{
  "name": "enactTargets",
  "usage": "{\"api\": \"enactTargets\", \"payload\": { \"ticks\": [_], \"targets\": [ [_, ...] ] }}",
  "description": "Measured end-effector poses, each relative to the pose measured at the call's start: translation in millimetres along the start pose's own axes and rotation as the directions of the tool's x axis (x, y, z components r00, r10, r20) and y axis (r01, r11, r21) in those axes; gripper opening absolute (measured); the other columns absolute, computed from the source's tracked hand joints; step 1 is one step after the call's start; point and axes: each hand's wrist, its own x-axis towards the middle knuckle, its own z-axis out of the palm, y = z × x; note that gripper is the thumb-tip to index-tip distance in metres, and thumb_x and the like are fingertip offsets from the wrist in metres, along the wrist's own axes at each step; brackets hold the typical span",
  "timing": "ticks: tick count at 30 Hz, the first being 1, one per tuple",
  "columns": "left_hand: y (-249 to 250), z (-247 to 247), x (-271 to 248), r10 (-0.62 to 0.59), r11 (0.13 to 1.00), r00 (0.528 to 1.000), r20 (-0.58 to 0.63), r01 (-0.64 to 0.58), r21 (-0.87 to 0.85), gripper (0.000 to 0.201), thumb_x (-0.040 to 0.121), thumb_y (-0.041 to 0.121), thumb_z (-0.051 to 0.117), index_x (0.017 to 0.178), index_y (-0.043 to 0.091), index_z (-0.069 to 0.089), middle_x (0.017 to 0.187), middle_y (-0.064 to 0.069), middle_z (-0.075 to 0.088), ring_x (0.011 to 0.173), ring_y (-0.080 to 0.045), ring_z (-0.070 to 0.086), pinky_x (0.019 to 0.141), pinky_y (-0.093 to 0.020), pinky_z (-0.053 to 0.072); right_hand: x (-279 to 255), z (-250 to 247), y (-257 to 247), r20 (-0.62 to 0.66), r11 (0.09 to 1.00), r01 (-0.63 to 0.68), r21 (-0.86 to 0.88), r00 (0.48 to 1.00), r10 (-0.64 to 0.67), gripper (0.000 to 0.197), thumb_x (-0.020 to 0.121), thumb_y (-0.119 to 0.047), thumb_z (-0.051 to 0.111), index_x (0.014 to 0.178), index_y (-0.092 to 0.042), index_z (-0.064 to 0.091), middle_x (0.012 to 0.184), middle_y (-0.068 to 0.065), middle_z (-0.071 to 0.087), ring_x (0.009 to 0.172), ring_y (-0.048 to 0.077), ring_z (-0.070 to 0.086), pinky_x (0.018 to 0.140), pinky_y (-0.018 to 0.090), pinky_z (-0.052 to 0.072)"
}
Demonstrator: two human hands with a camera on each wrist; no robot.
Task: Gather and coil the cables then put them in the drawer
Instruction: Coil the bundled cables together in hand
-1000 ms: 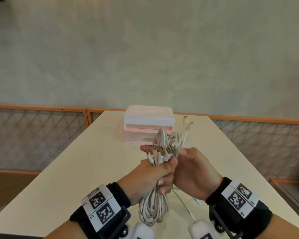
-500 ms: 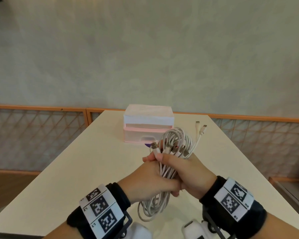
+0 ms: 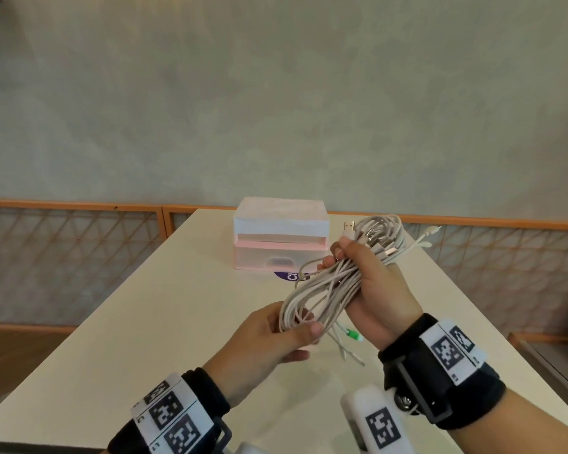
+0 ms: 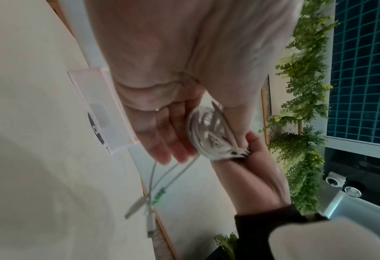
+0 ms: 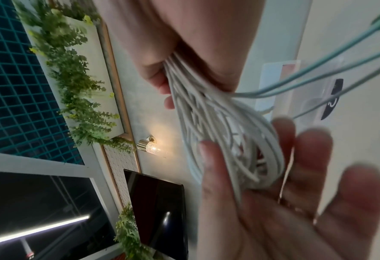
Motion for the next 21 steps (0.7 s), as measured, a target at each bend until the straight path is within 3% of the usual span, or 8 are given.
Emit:
{"api": "enactTargets", "payload": {
  "ticks": [4, 9, 12, 14, 15, 17, 19, 21],
  "targets": [
    [0, 9, 4, 0.106, 0.993, 0.992, -0.062, -0.109, -0.039, 0.041, 0.078, 0.036, 0.069, 0.102, 0.005, 0.061, 0.088, 0.0, 0.066, 0.088, -0.015, 0.066, 0.078, -0.029, 0.056, 1, 2, 3, -0.058, 1.0, 0.014, 0.023, 0.998, -0.012, 0.022, 0.089, -0.008, 0.055, 0.067, -0.01, 0.057, 0.06, 0.001, 0.054, 0.06, 0.014, 0.058, 0.074, 0.035, 0.05],
    [-1, 16, 9, 0.191, 0.982, 0.977, -0.097, -0.191, 0.018, 0.034, 0.09, 0.028, 0.059, 0.114, 0.004, 0.056, 0.094, -0.024, 0.056, 0.083, -0.017, 0.058, 0.077, -0.033, 0.055, 1, 4, 5, -0.062, 1.0, 0.002, -0.016, 0.998, -0.003, 0.021, 0.088, -0.012, 0.058, 0.067, -0.015, 0.058, 0.059, -0.001, 0.055, 0.058, 0.011, 0.059, 0.056, 0.023, 0.05],
    [2, 10, 9, 0.141, 0.973, 0.99, 0.029, -0.144, 0.178, 0.046, 0.079, 0.039, 0.066, 0.115, 0.013, 0.052, 0.102, -0.003, 0.06, 0.085, -0.004, 0.058, 0.071, -0.019, 0.048, 6, -1, 3, -0.006, 0.989, 0.001, -0.149, 1.0, -0.002, 0.034, 0.09, -0.013, 0.056, 0.057, -0.017, 0.049, 0.051, -0.002, 0.046, 0.051, 0.013, 0.049, 0.055, 0.027, 0.044],
    [8, 1, 6, 0.056, 0.969, 0.994, 0.094, -0.077, 0.235, 0.057, 0.07, 0.035, 0.073, 0.119, 0.024, 0.045, 0.115, 0.004, 0.055, 0.1, -0.004, 0.056, 0.076, -0.018, 0.047, 7, -8, 1, 0.036, 0.909, 0.02, -0.416, 0.999, -0.005, 0.039, 0.09, -0.012, 0.056, 0.052, -0.017, 0.048, 0.047, -0.001, 0.045, 0.048, 0.015, 0.044, 0.057, 0.031, 0.04],
    [10, -4, 6, 0.054, 0.966, 0.996, 0.072, -0.07, 0.248, 0.064, 0.065, 0.036, 0.075, 0.12, 0.03, 0.043, 0.119, 0.005, 0.052, 0.109, -0.006, 0.052, 0.082, -0.02, 0.047, 7, -13, 0, 0.065, 0.82, 0.033, -0.572, 0.998, 0.005, 0.039, 0.09, -0.011, 0.056, 0.052, -0.017, 0.049, 0.047, -0.001, 0.046, 0.048, 0.017, 0.044, 0.06, 0.033, 0.041],
    [19, -12, 2, 0.22, 0.932, 0.972, -0.08, -0.186, 0.312, 0.062, 0.061, 0.041, 0.07, 0.116, 0.037, 0.042, 0.12, 0.012, 0.049, 0.117, -0.005, 0.047, 0.091, -0.023, 0.042, 8, -21, -3, 0.11, 0.546, 0.041, -0.837, 0.989, 0.095, 0.032, 0.089, -0.01, 0.057, 0.059, -0.018, 0.05, 0.052, -0.001, 0.047, 0.05, 0.017, 0.047, 0.058, 0.028, 0.043],
    [33, -11, -7, 0.513, 0.782, 0.843, -0.161, -0.383, 0.491, 0.046, 0.07, 0.037, 0.064, 0.112, 0.036, 0.045, 0.119, 0.02, 0.048, 0.118, -0.001, 0.045, 0.093, -0.02, 0.037, 10, -26, -3, 0.13, 0.177, 0.087, -0.98, 0.959, 0.251, 0.02, 0.088, -0.013, 0.055, 0.07, -0.02, 0.048, 0.062, -0.003, 0.05, 0.056, 0.015, 0.05, 0.055, 0.025, 0.043],
    [48, 2, -13, 0.717, 0.515, 0.697, -0.006, -0.525, 0.678, 0.041, 0.075, 0.034, 0.061, 0.113, 0.033, 0.046, 0.119, 0.021, 0.047, 0.119, -0.003, 0.044, 0.097, -0.016, 0.033, 14, -28, 2, 0.15, -0.206, 0.236, -0.95, 0.92, 0.363, 0.012, 0.086, -0.016, 0.051, 0.076, -0.019, 0.045, 0.075, 0.001, 0.054, 0.071, 0.021, 0.055, 0.063, 0.031, 0.043]
  ]
}}
